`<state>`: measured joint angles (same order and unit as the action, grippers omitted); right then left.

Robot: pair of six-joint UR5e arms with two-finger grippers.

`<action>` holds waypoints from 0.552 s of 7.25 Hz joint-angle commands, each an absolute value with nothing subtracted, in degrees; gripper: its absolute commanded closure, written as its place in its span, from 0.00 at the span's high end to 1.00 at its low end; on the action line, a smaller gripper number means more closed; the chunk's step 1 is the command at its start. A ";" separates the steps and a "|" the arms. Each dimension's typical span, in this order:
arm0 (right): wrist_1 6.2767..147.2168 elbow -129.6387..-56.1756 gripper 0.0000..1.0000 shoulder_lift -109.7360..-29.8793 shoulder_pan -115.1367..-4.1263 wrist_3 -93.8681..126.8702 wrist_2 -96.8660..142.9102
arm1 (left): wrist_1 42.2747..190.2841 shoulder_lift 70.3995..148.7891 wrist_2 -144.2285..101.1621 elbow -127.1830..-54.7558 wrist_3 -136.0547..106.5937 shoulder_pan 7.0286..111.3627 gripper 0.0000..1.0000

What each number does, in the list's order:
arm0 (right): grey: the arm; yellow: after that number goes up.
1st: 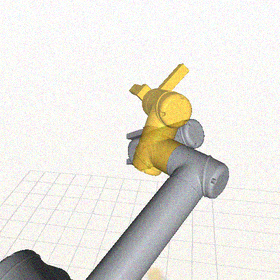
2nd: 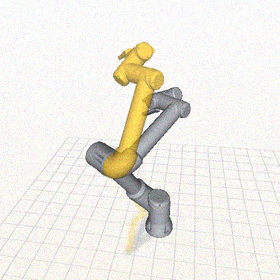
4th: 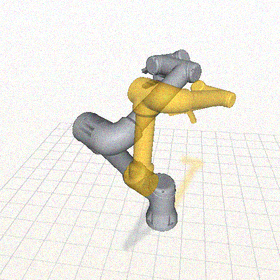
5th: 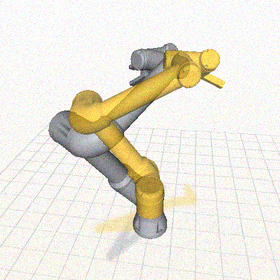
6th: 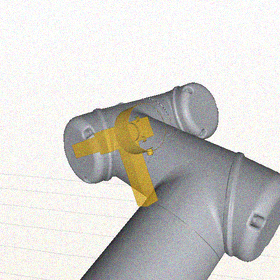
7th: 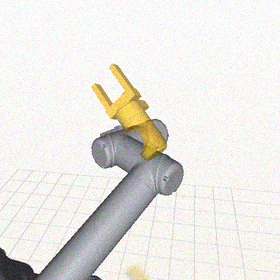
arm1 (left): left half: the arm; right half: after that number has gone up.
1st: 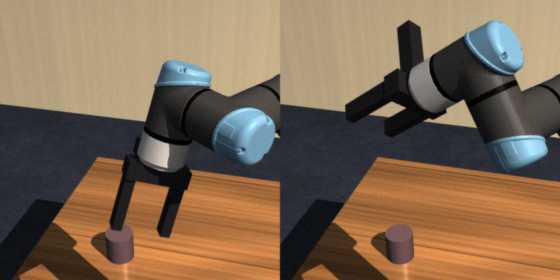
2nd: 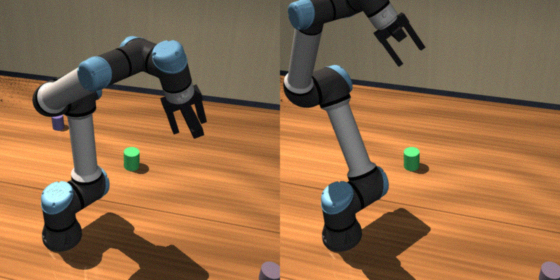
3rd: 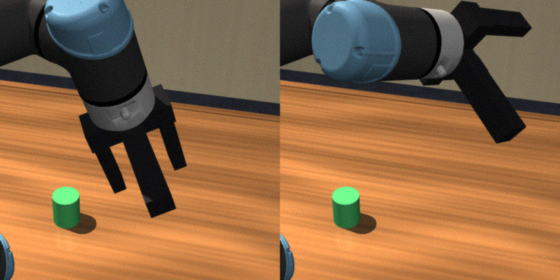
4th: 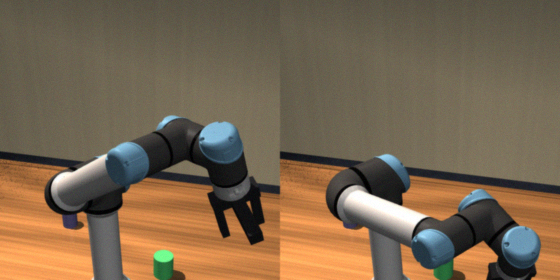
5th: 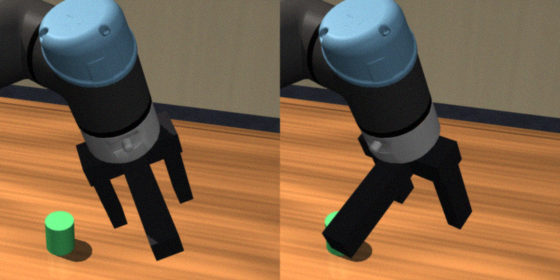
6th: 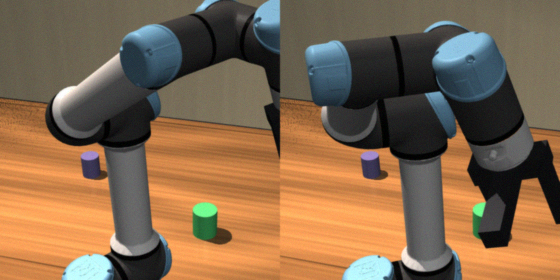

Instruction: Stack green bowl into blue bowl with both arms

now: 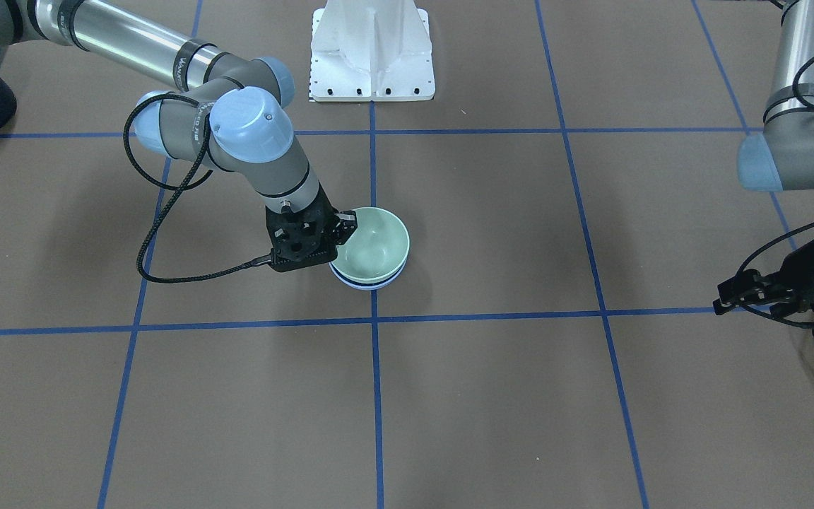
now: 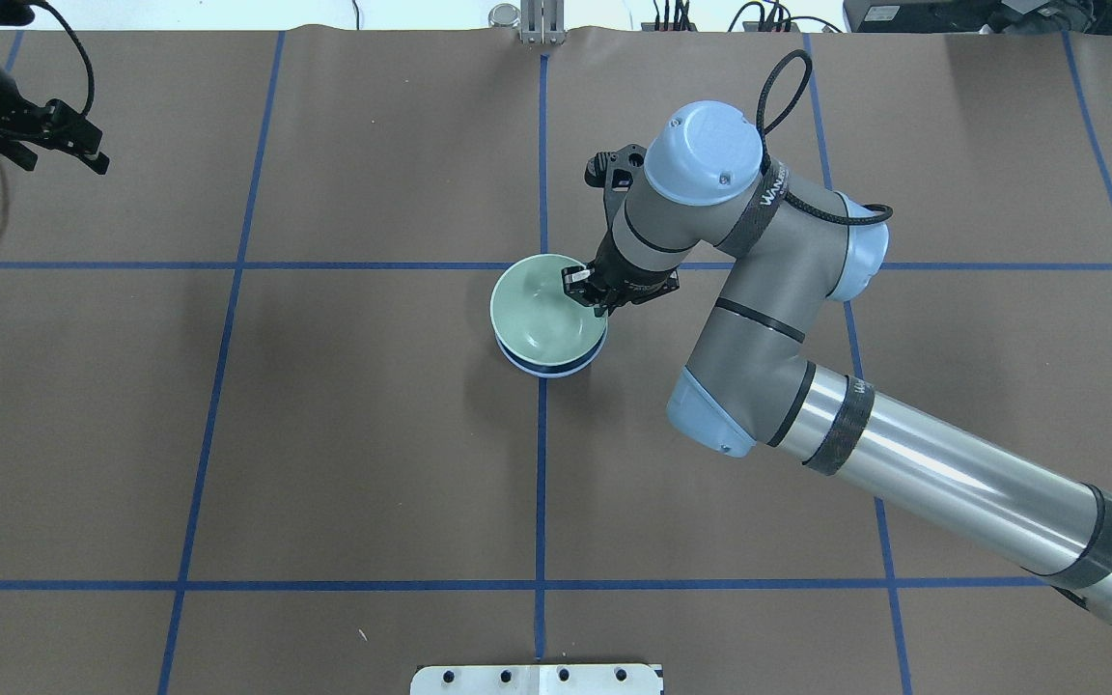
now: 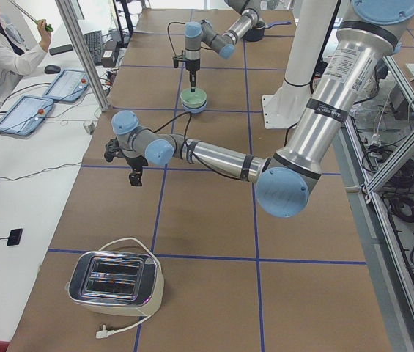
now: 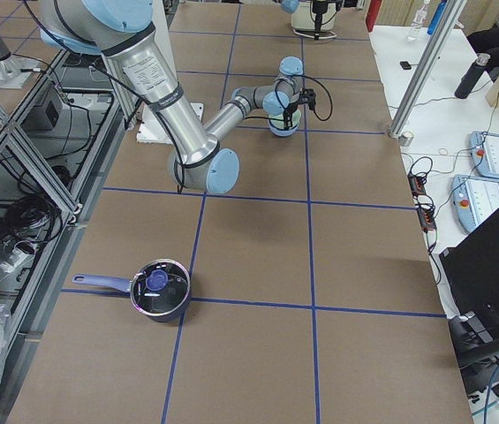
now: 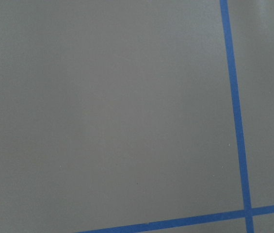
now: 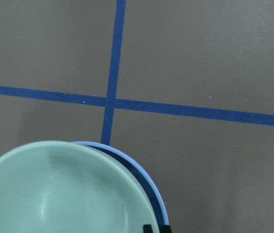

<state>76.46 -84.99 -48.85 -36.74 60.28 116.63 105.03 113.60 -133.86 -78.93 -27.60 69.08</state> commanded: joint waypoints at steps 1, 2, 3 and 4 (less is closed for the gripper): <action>76.46 -84.99 0.22 -48.95 -36.74 59.86 116.63 | 105.03 113.64 -133.86 -78.84 -27.60 69.08 0.97; 76.46 -84.99 0.37 -48.96 -36.74 59.77 116.63 | 105.03 113.64 -133.86 -78.84 -27.60 69.08 0.97; 76.46 -84.99 0.49 -48.96 -36.74 59.77 116.63 | 105.03 113.64 -133.86 -78.84 -27.60 69.08 0.97; 76.46 -84.99 0.52 -48.96 -36.74 59.77 116.63 | 105.03 113.64 -133.86 -78.84 -27.60 69.08 0.97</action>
<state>76.46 -84.99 -48.95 -36.74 59.79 116.63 105.03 113.64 -133.86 -78.84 -27.60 69.08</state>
